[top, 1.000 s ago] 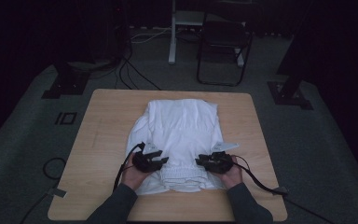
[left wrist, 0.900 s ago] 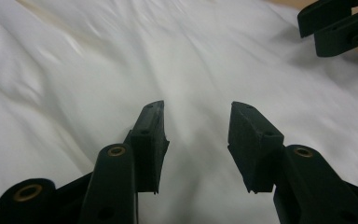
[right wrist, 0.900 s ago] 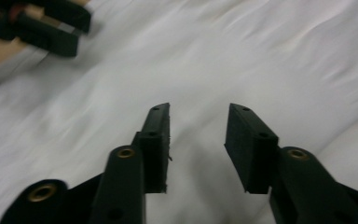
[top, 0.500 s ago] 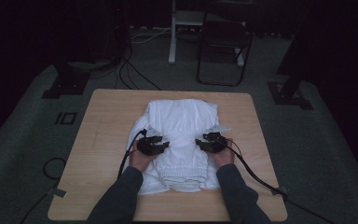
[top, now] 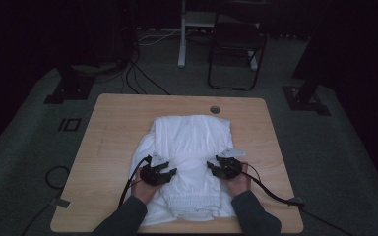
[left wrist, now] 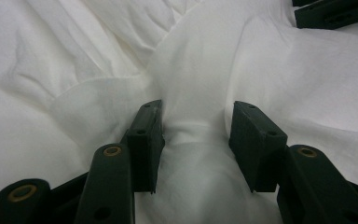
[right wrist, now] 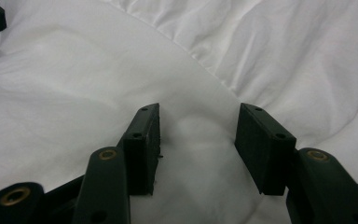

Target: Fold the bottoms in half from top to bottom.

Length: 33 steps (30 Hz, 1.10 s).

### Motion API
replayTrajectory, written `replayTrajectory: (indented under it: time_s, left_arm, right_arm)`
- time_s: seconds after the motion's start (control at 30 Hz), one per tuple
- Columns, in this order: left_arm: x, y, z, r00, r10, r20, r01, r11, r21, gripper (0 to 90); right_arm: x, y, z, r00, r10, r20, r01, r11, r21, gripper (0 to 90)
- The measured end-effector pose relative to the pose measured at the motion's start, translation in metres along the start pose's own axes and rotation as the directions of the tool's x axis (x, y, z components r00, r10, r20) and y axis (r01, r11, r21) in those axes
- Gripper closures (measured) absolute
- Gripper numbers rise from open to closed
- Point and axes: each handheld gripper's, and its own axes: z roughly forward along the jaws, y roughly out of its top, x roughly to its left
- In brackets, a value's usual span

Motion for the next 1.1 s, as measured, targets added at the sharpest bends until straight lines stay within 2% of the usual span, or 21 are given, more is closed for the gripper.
replayTrajectory:
  time_s: [0.17,0.27,0.4,0.53,0.6,0.63,0.7,0.77,0.8,0.83,0.87,0.9,1.0,1.03,1.07,1.1]
  left_arm:
    - [-0.021,-0.018,-0.018,1.0000,-0.002,0.001,0.002,1.0000,0.000,54.2]
    - [-0.030,-0.024,-0.026,0.9999,0.007,0.013,-0.007,0.9999,0.013,54.2]
    - [-0.026,-0.014,-0.033,0.9995,0.024,0.021,-0.024,0.9995,0.019,54.8]
    - [-0.005,0.013,-0.042,0.9994,0.020,-0.028,-0.022,0.9973,-0.070,54.8]
    - [0.012,0.030,-0.045,0.9970,0.017,-0.075,-0.026,0.9929,-0.116,53.4]
    - [0.024,0.041,-0.045,0.9938,0.002,-0.111,-0.018,0.9899,-0.141,53.4]
    - [0.043,0.055,-0.042,0.9873,-0.030,-0.156,0.005,0.9875,-0.158,53.0]
    - [0.065,0.065,-0.038,0.9755,-0.085,-0.203,0.048,0.9825,-0.180,54.5]
    - [0.075,0.070,-0.034,0.9695,-0.117,-0.215,0.080,0.9815,-0.174,56.7]
    - [0.084,0.073,-0.030,0.9667,-0.143,-0.212,0.109,0.9804,-0.164,57.9]
    - [0.084,0.073,-0.030,0.9667,-0.143,-0.212,0.109,0.9804,-0.164,58.1]
    - [0.096,0.078,-0.020,0.9673,-0.148,-0.206,0.120,0.9823,-0.144,58.1]
    - [0.103,0.078,-0.006,0.9715,-0.147,-0.185,0.129,0.9858,-0.107,59.7]
    - [0.104,0.076,-0.002,0.9705,-0.145,-0.193,0.129,0.9871,-0.095,63.9]
    - [0.106,0.075,-0.001,0.9666,-0.142,-0.214,0.128,0.9888,-0.078,71.5]
    - [0.108,0.074,0.000,0.9656,-0.149,-0.213,0.137,0.9880,-0.071,81.6]
  right_arm:
    - [0.017,-0.016,-0.019,0.9993,-0.006,-0.037,0.006,1.000,-0.002,48.9]
    - [0.025,-0.023,-0.027,0.9985,-0.030,-0.046,0.030,1.000,0.002,48.9]
    - [0.028,-0.025,-0.030,0.9978,-0.040,-0.053,0.040,0.999,0.003,49.0]
    - [0.027,-0.025,-0.030,0.9976,-0.038,-0.057,0.038,0.999,0.001,49.0]
    - [0.027,-0.025,-0.030,0.9976,-0.037,-0.058,0.037,0.999,0.001,49.0]
    - [0.027,-0.025,-0.030,0.9976,-0.036,-0.059,0.036,0.999,0.000,49.0]
    - [0.027,-0.025,-0.030,0.9977,-0.034,-0.059,0.034,0.999,0.000,49.1]
    - [0.027,-0.025,-0.030,0.9976,-0.035,-0.059,0.035,0.999,0.000,49.1]
    - [0.027,-0.025,-0.030,0.9976,-0.036,-0.059,0.036,0.999,-0.001,49.1]
    - [0.027,-0.025,-0.030,0.9977,-0.034,-0.059,0.034,0.999,0.000,49.1]
    - [0.027,-0.025,-0.030,0.9977,-0.034,-0.059,0.034,0.999,0.000,49.1]
    - [0.027,-0.025,-0.030,0.9977,-0.032,-0.059,0.032,0.999,0.001,49.0]
    - [0.027,-0.025,-0.030,0.9977,-0.031,-0.061,0.031,1.000,0.000,49.1]
    - [0.027,-0.025,-0.030,0.9977,-0.031,-0.060,0.032,1.000,0.001,49.1]
    - [0.027,-0.025,-0.030,0.9977,-0.031,-0.061,0.032,1.000,0.001,49.1]
    - [0.026,-0.025,-0.030,0.9976,-0.031,-0.061,0.031,1.000,0.000,49.1]
